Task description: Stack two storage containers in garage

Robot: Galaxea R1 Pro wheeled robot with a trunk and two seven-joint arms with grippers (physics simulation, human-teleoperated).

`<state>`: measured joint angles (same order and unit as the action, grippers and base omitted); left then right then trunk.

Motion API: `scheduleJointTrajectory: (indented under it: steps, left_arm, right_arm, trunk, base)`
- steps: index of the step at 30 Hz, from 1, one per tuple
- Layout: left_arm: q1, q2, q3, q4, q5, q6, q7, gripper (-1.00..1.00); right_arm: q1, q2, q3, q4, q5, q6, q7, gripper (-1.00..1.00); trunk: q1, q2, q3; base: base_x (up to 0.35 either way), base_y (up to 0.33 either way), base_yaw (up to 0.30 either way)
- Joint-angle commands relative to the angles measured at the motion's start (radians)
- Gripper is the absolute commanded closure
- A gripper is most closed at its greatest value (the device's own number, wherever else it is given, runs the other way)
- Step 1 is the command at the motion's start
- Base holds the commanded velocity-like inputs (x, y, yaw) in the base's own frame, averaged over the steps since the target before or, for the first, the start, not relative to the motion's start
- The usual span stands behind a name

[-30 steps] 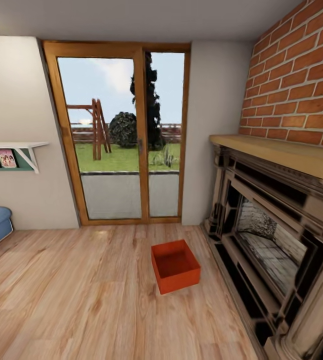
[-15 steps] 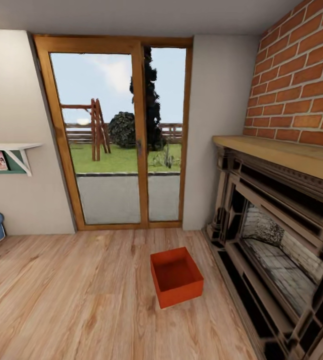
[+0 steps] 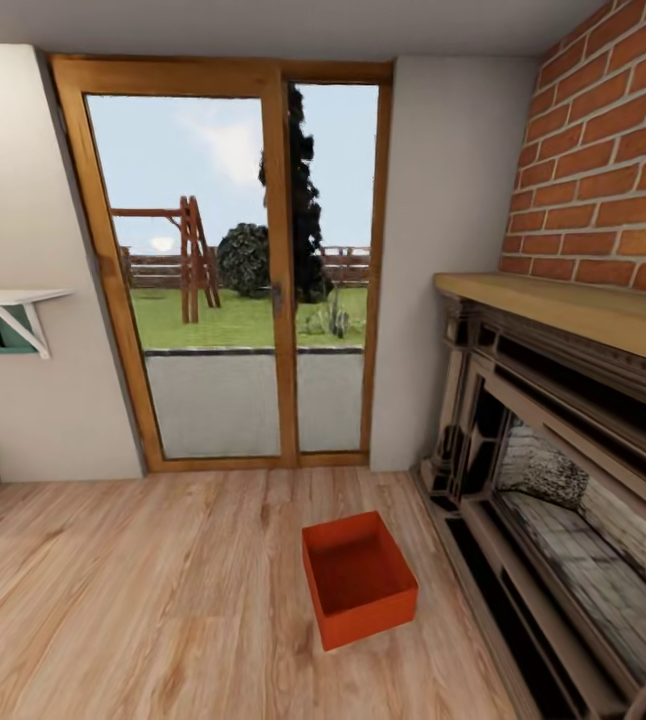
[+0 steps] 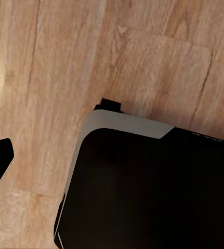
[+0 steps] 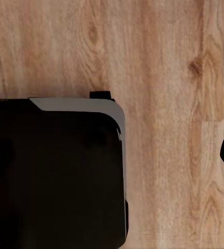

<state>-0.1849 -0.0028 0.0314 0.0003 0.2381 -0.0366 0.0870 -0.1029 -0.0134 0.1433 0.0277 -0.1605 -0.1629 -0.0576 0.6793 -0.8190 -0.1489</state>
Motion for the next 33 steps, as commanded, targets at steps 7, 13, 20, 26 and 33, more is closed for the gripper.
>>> scheduleJointTrajectory:
  steps: [7, 13, 20, 26, 33]
  left_arm:
    - [-0.001, 0.000, 0.003, 0.000, 0.003, -0.003, 0.002, -1.00]
    - [-0.001, 0.000, 0.002, 0.000, 0.003, -0.003, 0.002, -1.00]
    - [-0.001, 0.000, 0.003, 0.000, 0.003, -0.003, 0.002, -1.00]
    - [-0.001, 0.000, 0.003, 0.001, 0.003, -0.003, 0.002, -1.00]
    - [-0.001, 0.000, 0.003, 0.000, 0.003, -0.003, 0.002, -1.00]
  right_arm:
    - [-0.001, 0.000, 0.009, 0.003, -0.010, -0.007, -0.001, -1.00]
    - [-0.001, 0.001, 0.009, 0.003, -0.010, -0.007, -0.001, -1.00]
    - [-0.001, 0.004, 0.007, 0.003, -0.012, -0.007, -0.002, -1.00]
    - [-0.001, 0.007, 0.007, 0.003, -0.013, -0.007, -0.002, -1.00]
    - [-0.001, 0.007, 0.007, 0.003, -0.013, -0.007, -0.002, -1.00]
  trunk:
    - [0.001, -0.001, -0.001]
    - [0.001, -0.001, -0.001]
    - [0.001, -0.001, -0.001]
    - [0.001, -0.001, -0.001]
    - [0.001, -0.001, -0.001]
  base:
    - [0.322, 0.120, 0.000]
    - [0.322, 0.142, 0.000]
    - [0.322, 0.143, -0.092]
    - [0.322, 0.144, -0.225]
    - [0.322, 0.156, -0.243]
